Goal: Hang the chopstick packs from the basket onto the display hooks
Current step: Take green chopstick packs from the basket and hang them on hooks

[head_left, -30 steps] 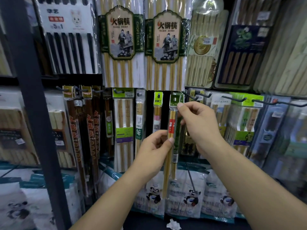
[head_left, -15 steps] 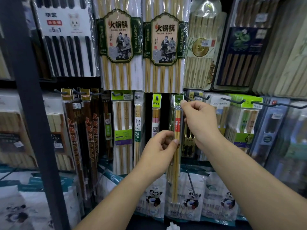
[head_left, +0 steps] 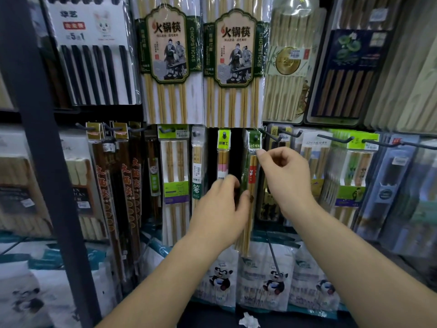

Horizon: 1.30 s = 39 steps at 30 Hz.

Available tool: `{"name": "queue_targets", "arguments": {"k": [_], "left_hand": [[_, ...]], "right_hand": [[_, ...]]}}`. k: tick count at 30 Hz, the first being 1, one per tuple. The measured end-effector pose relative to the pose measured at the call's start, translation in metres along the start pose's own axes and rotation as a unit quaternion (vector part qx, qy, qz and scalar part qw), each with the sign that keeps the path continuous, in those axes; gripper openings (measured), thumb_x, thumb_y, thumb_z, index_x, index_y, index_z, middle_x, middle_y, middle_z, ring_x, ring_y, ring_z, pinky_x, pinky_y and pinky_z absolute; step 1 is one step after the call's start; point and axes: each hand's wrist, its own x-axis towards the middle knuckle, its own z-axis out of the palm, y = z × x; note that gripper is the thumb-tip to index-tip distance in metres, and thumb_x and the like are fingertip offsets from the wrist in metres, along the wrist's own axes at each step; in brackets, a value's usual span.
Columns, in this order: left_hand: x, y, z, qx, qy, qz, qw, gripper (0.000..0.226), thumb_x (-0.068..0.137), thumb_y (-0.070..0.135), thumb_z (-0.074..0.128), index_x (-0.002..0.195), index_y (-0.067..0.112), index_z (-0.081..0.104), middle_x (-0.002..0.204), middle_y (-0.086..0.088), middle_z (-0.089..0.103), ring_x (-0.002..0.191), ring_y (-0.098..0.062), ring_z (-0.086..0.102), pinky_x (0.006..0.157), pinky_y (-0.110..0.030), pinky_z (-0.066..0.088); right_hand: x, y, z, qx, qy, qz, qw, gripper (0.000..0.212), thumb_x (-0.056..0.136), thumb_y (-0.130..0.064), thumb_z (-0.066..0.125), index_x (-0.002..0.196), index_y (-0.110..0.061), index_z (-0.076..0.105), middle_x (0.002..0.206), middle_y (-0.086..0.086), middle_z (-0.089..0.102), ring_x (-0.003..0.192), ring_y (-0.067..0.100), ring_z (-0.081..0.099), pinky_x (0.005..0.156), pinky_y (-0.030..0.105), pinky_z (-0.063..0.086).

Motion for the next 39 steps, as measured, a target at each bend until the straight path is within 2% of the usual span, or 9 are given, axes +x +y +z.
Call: {"name": "queue_targets", "arguments": {"k": [3,5,9,13,16,18,26,35,39], "left_hand": [[0.011,0.006,0.002,-0.077,-0.003,-0.042,0.996,0.047,0.103,0.052,0.042,0.141,0.025,0.045,0.136,0.004,0.057,0.115,-0.013,0.057,0.093,-0.035,0.051],[0.019,0.011,0.009,-0.174,-0.027,-0.082,0.981,0.061,0.103,0.056,0.041,0.154,0.024,0.035,0.151,0.001,0.051,0.135,-0.015,0.050,0.112,-0.041,0.044],[0.031,0.022,0.025,-0.346,-0.055,-0.157,0.923,0.070,0.103,0.060,0.039,0.163,0.030,0.017,0.166,0.003,0.033,0.151,-0.015,0.032,0.125,-0.045,0.027],[0.041,0.023,0.039,-0.427,-0.053,-0.168,0.887,0.066,0.105,0.058,0.037,0.163,0.036,0.013,0.163,0.010,0.033,0.142,-0.004,0.032,0.120,-0.034,0.025],[0.047,0.020,0.048,-0.450,-0.042,-0.162,0.877,0.062,0.107,0.054,0.037,0.163,0.037,0.016,0.154,0.020,0.036,0.134,0.004,0.033,0.111,-0.024,0.025],[0.050,0.017,0.052,-0.463,-0.032,-0.162,0.871,0.060,0.108,0.052,0.038,0.163,0.037,0.019,0.145,0.026,0.036,0.132,0.007,0.033,0.107,-0.020,0.026],[0.066,0.009,0.063,-0.472,-0.016,-0.176,0.864,0.059,0.107,0.053,0.037,0.162,0.035,0.024,0.161,0.017,0.035,0.136,0.005,0.030,0.110,-0.023,0.024],[0.089,0.007,0.071,-0.494,-0.005,-0.214,0.843,0.058,0.109,0.046,0.038,0.162,0.028,0.025,0.162,0.007,0.038,0.126,0.002,0.034,0.104,-0.023,0.025],[0.095,0.011,0.076,-0.503,0.016,-0.242,0.829,0.060,0.109,0.045,0.041,0.163,0.024,0.024,0.164,0.002,0.036,0.140,-0.007,0.036,0.105,-0.022,0.023]], "right_hand": [[-0.012,0.016,0.000,-0.007,-0.011,-0.003,1.000,0.012,0.095,-0.038,0.065,0.098,-0.027,0.063,0.089,-0.013,0.067,0.079,-0.004,0.060,0.069,0.017,0.048],[-0.019,0.028,0.002,-0.013,-0.055,0.001,0.998,0.027,0.101,-0.039,0.055,0.126,-0.029,0.058,0.123,-0.007,0.062,0.102,-0.006,0.058,0.086,0.017,0.047],[-0.030,0.039,0.010,0.015,-0.167,0.015,0.986,0.058,0.104,-0.058,0.029,0.159,-0.042,0.019,0.162,-0.021,0.022,0.147,-0.004,0.021,0.117,0.023,0.021],[-0.031,0.046,0.020,0.066,-0.193,0.024,0.979,0.066,0.098,-0.063,0.018,0.159,-0.042,0.009,0.162,-0.028,0.011,0.144,-0.018,0.010,0.120,0.016,0.012],[-0.027,0.054,0.026,0.076,-0.202,0.023,0.976,0.063,0.100,-0.060,0.015,0.159,-0.040,0.008,0.148,-0.043,0.011,0.124,-0.040,0.011,0.099,-0.009,0.014],[-0.024,0.060,0.030,0.089,-0.206,0.031,0.974,0.059,0.103,-0.058,0.015,0.159,-0.040,0.008,0.139,-0.050,0.013,0.119,-0.042,0.013,0.092,-0.012,0.016],[-0.005,0.075,0.045,0.125,-0.216,0.048,0.967,0.068,0.096,-0.067,0.019,0.159,-0.043,0.008,0.122,-0.065,0.021,0.118,-0.042,0.018,0.091,-0.011,0.021],[0.023,0.092,0.056,0.150,-0.226,0.070,0.960,0.066,0.098,-0.065,0.021,0.160,-0.042,0.010,0.142,-0.041,0.022,0.112,-0.040,0.027,0.101,0.001,0.025],[0.030,0.097,0.061,0.158,-0.219,0.089,0.959,0.056,0.107,-0.053,0.018,0.161,-0.040,0.010,0.146,-0.027,0.024,0.134,-0.011,0.024,0.109,0.016,0.023]]}}
